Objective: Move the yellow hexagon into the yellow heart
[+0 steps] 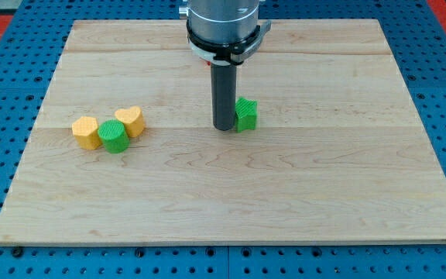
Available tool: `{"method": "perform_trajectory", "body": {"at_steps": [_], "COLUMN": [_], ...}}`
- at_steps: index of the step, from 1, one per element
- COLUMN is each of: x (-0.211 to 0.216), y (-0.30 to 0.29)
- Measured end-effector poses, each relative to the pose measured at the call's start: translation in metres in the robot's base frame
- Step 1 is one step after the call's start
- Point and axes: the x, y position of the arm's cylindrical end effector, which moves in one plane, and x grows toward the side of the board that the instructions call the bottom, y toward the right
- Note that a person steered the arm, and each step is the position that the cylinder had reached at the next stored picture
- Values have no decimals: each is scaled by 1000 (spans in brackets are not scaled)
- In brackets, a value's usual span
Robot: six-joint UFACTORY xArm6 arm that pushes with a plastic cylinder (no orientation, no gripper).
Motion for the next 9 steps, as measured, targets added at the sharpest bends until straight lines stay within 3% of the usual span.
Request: {"method": "perform_trajectory", "body": {"at_steps": [1, 2, 3, 6, 9], "x": [53, 57, 30, 13, -31], "y": [-95, -198, -218, -133, -197]}}
